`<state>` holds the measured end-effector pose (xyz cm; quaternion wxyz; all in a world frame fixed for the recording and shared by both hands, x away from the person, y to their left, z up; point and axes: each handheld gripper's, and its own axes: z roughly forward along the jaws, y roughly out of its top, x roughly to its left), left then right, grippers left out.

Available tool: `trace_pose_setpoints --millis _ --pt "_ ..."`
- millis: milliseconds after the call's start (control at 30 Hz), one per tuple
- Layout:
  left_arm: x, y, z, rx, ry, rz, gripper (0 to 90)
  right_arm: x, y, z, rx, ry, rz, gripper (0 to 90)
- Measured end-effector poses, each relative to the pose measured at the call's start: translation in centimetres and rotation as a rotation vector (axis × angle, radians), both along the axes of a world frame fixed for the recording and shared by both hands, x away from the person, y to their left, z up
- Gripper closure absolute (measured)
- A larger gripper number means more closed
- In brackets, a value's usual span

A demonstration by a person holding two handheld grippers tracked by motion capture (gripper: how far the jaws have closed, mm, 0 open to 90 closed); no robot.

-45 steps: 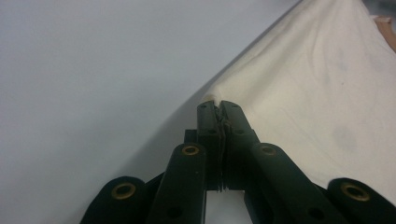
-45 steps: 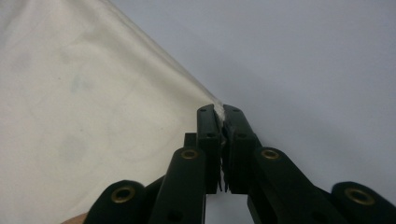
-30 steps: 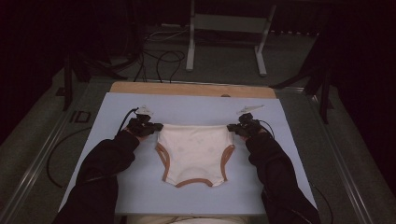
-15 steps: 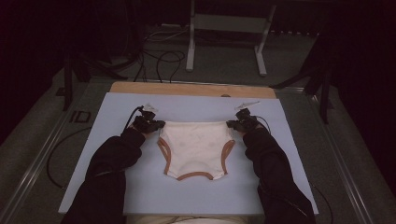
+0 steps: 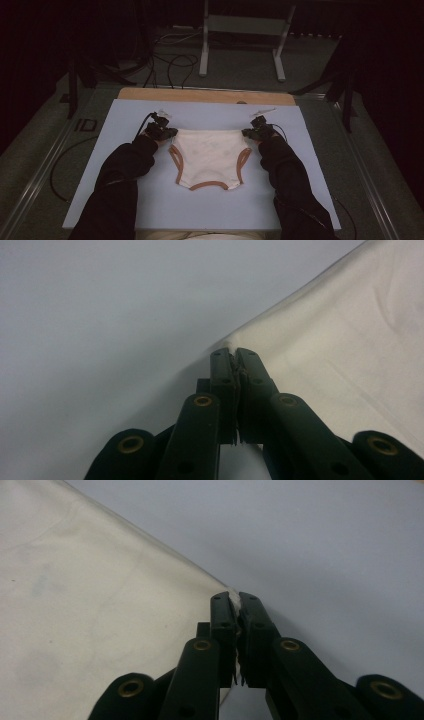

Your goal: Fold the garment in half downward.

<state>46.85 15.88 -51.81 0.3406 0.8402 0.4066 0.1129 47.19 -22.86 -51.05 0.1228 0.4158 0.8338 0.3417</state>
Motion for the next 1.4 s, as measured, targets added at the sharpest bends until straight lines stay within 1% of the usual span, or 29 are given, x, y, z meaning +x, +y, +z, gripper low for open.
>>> trace_pose_setpoints --millis 167,200,233,267,300,333,400,433,500,567,600,633,667,700,733,767,800,833,867,900,1000,1033,1067,1100,1200,1233,1267,1333,1400 --pt "0.3 -0.2 -0.1 0.004 0.000 0.006 86.6 0.3 0.0 -0.3 0.006 0.009 -0.005 85.7" --pt "0.3 -0.2 -0.1 0.013 -0.006 0.013 85.3 0.4 -0.1 -0.3 0.010 0.013 -0.008 85.4" --pt "0.3 -0.3 0.0 0.021 -0.017 0.024 81.0 0.4 0.0 -0.3 0.012 0.016 -0.008 84.8" --pt "0.3 -0.3 0.0 0.021 -0.017 0.024 75.0 0.4 0.0 -0.3 0.012 0.016 -0.008 84.8" --pt "0.2 -0.3 0.1 0.034 -0.034 0.040 67.5 0.5 -0.1 -0.2 0.012 0.021 -0.011 80.7" --pt "0.2 -0.2 0.2 0.014 -0.027 0.045 62.8 0.5 -0.1 -0.2 0.015 0.025 -0.014 77.6" --pt "0.2 -0.2 0.4 0.013 -0.017 0.047 58.1 0.6 -0.1 -0.1 0.028 0.032 -0.006 69.2" --pt "0.2 -0.1 0.5 0.002 -0.011 0.041 53.7 0.5 -0.1 0.0 0.021 0.024 -0.008 64.8" --pt "0.1 -0.2 0.7 -0.002 -0.019 0.040 48.6 0.5 -0.1 0.2 0.030 0.025 -0.010 55.8" --pt "0.0 -0.2 1.0 -0.019 -0.018 0.035 42.9 0.5 -0.1 0.5 0.031 0.018 -0.016 46.4" --pt "-0.1 -0.3 1.1 -0.015 -0.023 0.038 40.0 0.4 -0.1 0.6 0.035 0.019 -0.014 42.1" --pt "-0.2 -0.4 1.3 -0.025 -0.026 0.034 37.8 0.4 -0.1 0.7 0.038 0.016 -0.008 37.8" --pt "-0.3 -0.4 1.5 -0.027 -0.029 0.028 36.1 0.3 0.0 0.8 0.037 0.015 -0.007 34.5" --pt "-0.4 -0.4 1.6 -0.027 -0.036 0.032 31.7 0.2 0.0 0.9 0.036 0.012 -0.001 31.7" --pt "-0.5 -0.4 1.8 -0.041 -0.036 0.031 30.1 0.1 0.1 1.0 0.044 0.014 0.003 28.6" --pt "-0.6 -0.3 2.0 -0.043 -0.038 0.027 27.7 0.0 0.1 1.1 0.051 0.012 0.006 25.8" --pt "-0.6 -0.3 2.0 -0.043 -0.038 0.027 21.5 -0.1 0.1 1.2 0.060 0.010 0.007 22.9" --pt "-0.8 -0.2 2.3 -0.054 -0.044 0.017 16.4 -0.2 0.1 1.3 0.071 0.011 0.017 18.1" --pt "-0.8 -0.2 2.3 -0.054 -0.044 0.017 15.6 -0.3 0.2 1.4 0.080 0.013 0.024 13.9" --pt "-1.0 -0.1 2.5 -0.082 -0.039 -0.005 14.5 -0.5 0.2 1.6 0.094 0.015 0.029 14.1" --pt "-1.5 0.0 2.7 -0.094 -0.025 -0.045 4.5 -1.0 0.3 1.9 0.109 0.002 0.035 11.6" --pt "-1.7 0.0 2.7 -0.093 -0.026 -0.059 1.5 -1.2 0.4 2.1 0.115 -0.002 0.041 10.2" --pt "-1.9 0.0 2.9 -0.089 -0.025 -0.070 0.9 -1.3 0.4 2.2 0.121 -0.007 0.047 10.1" --pt "-2.2 0.0 3.0 -0.082 -0.028 -0.081 0.3 -1.5 0.5 2.4 0.115 -0.020 0.046 10.0" --pt "-2.9 0.2 3.5 -0.107 -0.033 -0.096 0.2 -2.1 0.7 2.9 0.109 -0.048 0.059 10.0" --pt "-3.2 0.3 3.7 -0.112 -0.040 -0.108 0.2 -2.2 0.8 3.0 0.102 -0.051 0.057 9.9" --pt "-3.2 0.3 3.7 -0.112 -0.040 -0.108 0.2 -2.4 0.9 3.1 0.097 -0.056 0.058 10.0" --pt "-4.0 0.6 4.1 -0.136 -0.060 -0.124 0.2 -2.6 1.0 3.3 0.094 -0.065 0.060 10.0" --pt "-4.2 0.7 4.2 -0.138 -0.067 -0.132 0.2 -2.7 1.0 3.4 0.099 -0.072 0.062 10.0"
